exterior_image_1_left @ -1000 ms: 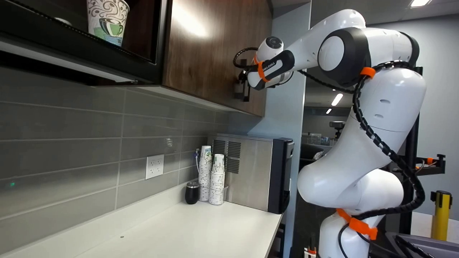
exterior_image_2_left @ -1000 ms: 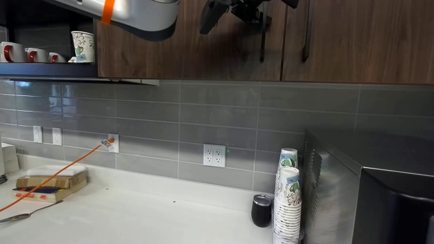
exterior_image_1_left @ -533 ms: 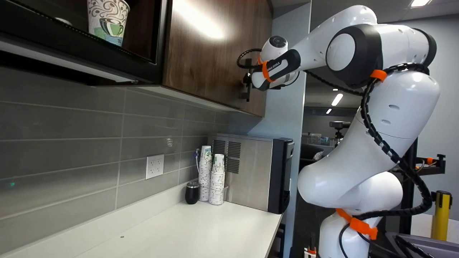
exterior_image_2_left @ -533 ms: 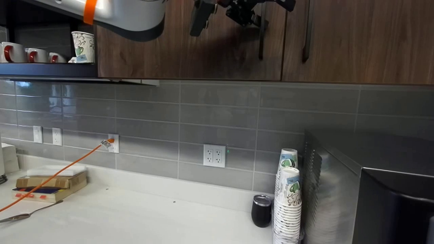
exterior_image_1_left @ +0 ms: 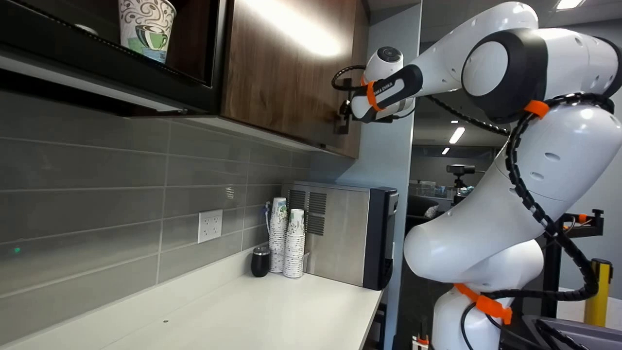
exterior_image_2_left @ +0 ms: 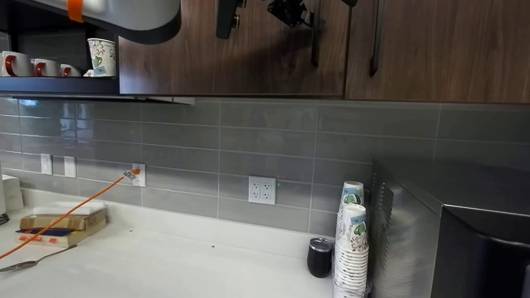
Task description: Open the cupboard the close it
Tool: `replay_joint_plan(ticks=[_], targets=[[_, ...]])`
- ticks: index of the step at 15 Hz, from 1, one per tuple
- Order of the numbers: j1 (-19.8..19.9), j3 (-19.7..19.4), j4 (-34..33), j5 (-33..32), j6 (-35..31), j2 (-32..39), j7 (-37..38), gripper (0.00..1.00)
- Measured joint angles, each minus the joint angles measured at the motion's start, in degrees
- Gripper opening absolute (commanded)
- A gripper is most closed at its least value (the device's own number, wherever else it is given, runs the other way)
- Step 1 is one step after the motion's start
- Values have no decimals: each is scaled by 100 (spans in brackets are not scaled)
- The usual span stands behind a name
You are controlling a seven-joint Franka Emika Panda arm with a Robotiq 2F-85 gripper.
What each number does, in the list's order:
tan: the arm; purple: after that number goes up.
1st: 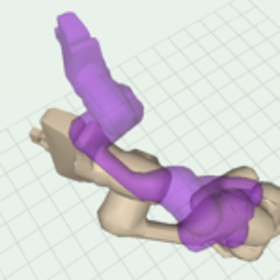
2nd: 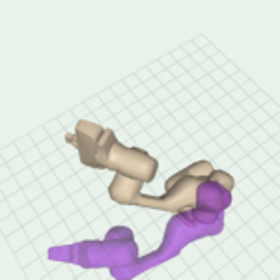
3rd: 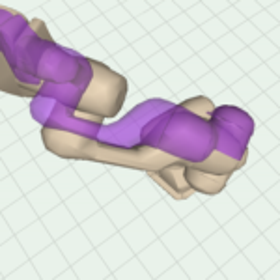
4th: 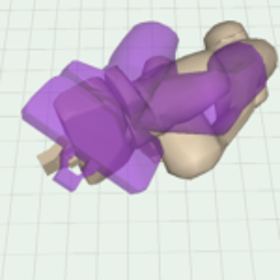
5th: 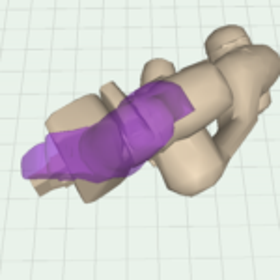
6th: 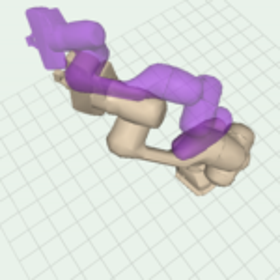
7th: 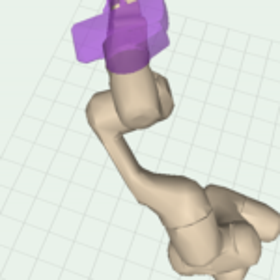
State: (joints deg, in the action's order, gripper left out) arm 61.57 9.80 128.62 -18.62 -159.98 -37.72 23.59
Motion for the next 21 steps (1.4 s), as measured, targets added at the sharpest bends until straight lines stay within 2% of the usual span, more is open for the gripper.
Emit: replay_joint_plan(ticks=[8,14,21], targets=[[-217,-549,802,10,210,-773,-303,100],[-680,-1205,1259,34,335,-1458,-1054,100],[-1052,-1716,1553,31,764,-2194,-1928,100]])
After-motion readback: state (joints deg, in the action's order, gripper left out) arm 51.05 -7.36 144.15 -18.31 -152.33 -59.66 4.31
